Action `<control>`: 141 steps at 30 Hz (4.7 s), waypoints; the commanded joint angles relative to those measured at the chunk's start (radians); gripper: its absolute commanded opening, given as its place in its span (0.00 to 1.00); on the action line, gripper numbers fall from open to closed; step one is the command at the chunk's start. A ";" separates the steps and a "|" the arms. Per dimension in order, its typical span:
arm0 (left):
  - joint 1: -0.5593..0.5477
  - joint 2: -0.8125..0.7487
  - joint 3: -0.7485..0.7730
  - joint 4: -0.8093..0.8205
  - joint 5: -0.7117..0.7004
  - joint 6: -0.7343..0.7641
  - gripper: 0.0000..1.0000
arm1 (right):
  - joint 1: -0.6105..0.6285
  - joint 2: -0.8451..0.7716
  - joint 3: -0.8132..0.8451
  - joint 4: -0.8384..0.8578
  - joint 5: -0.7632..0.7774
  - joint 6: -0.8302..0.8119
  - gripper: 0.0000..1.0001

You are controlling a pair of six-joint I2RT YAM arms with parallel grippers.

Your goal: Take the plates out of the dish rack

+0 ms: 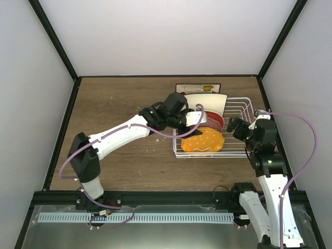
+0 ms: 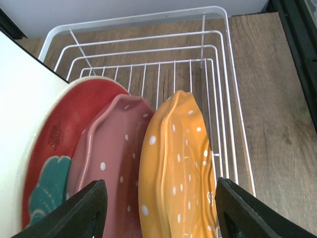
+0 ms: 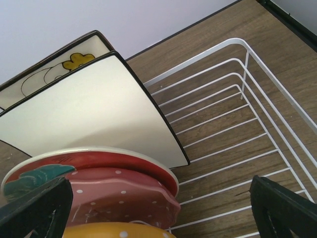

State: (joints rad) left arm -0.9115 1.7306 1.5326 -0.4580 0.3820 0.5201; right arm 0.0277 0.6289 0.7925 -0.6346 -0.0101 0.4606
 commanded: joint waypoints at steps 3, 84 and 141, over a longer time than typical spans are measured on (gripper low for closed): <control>-0.011 0.055 0.038 0.061 -0.023 0.007 0.60 | -0.005 -0.059 0.044 -0.030 0.009 -0.026 1.00; 0.295 -0.356 0.197 0.269 -0.504 -0.422 0.04 | -0.005 -0.202 -0.036 -0.081 0.109 0.141 1.00; 0.823 0.271 -0.156 0.279 -0.062 -1.152 0.04 | -0.005 -0.079 0.085 -0.076 0.048 0.077 1.00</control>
State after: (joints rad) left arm -0.0788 1.9984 1.3285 -0.2493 0.3111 -0.6086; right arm 0.0277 0.5556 0.8272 -0.6956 0.0269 0.5503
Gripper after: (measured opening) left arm 0.131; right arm 0.998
